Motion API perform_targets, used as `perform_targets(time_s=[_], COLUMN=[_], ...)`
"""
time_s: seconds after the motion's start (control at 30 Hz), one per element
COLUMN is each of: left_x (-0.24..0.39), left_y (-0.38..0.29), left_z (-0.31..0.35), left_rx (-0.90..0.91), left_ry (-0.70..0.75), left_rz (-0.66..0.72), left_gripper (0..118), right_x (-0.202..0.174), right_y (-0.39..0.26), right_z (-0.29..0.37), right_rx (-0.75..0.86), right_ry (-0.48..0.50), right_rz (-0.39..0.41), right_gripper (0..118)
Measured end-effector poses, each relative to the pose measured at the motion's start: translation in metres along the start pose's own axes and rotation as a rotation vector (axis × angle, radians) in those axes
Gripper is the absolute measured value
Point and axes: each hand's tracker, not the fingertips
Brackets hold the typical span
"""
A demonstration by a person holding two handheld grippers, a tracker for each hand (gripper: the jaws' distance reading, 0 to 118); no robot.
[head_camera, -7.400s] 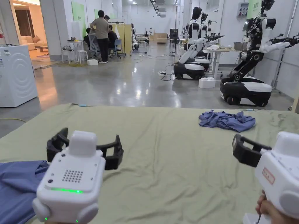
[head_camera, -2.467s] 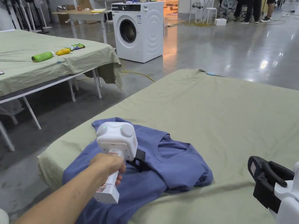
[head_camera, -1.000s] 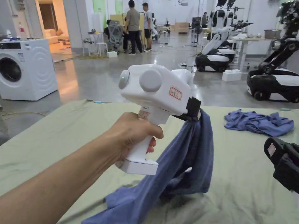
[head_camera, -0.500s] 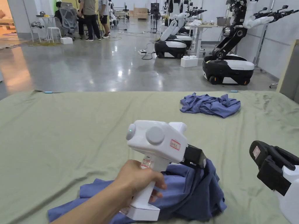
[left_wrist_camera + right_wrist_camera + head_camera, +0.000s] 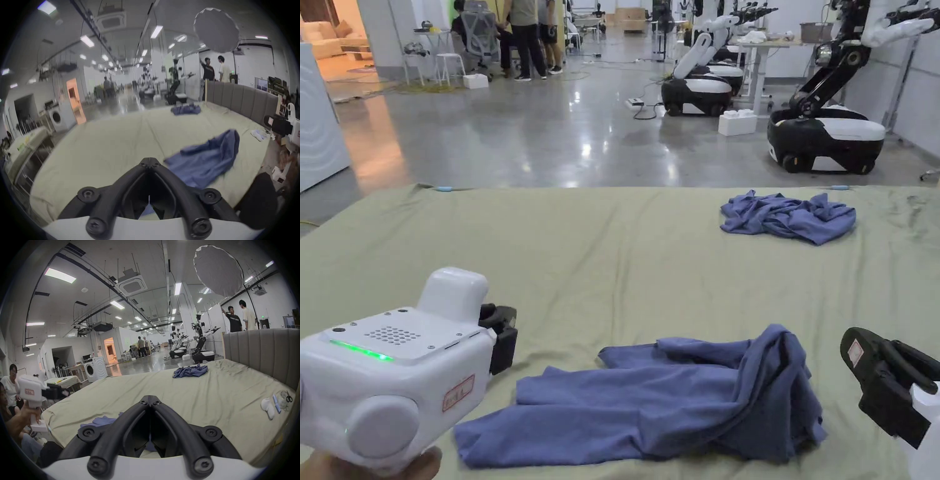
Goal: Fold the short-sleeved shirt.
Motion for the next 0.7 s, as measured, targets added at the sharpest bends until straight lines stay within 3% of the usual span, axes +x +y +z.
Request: perform_targets(time_s=[0.07,0.33,0.37,0.4,0.43,0.53,0.63,0.7], left_x=[-0.008,-0.014,-0.016,-0.018,-0.025,-0.028,-0.032,-0.036], left_y=[-0.013,-0.021,-0.020,-0.023,-0.029,-0.055,-0.074,-0.082], left_z=[-0.004,-0.037,-0.049,-0.063,-0.085,-0.131,-0.159,-0.167], left_rx=[-0.028,-0.146,-0.219,-0.278,-0.365,-0.539,-0.594,-0.626], left_ry=[0.012,0.021,0.016,0.029,0.012,0.045,0.140,0.120], left_rz=[0.087,0.053,0.059,0.068,0.096,0.121,0.087,0.153], left_gripper=[0,0,34,80,101,101,101,101], right_x=[-0.004,-0.014,-0.013,-0.012,-0.011,-0.008,-0.006,-0.003], right_y=[0.000,0.007,0.007,0.007,0.007,0.007,0.008,0.008], right_z=[-0.001,0.006,0.008,0.009,0.009,0.012,0.018,0.020], right_rx=[-0.002,0.011,0.016,0.019,0.017,0.007,0.005,-0.001], right_ry=[0.014,0.046,0.048,0.051,0.050,0.047,0.044,0.046], right_rz=[-0.013,0.013,0.004,-0.002,-0.005,-0.016,-0.014,-0.010], right_gripper=[3,2,2,2,2,2,2,2])
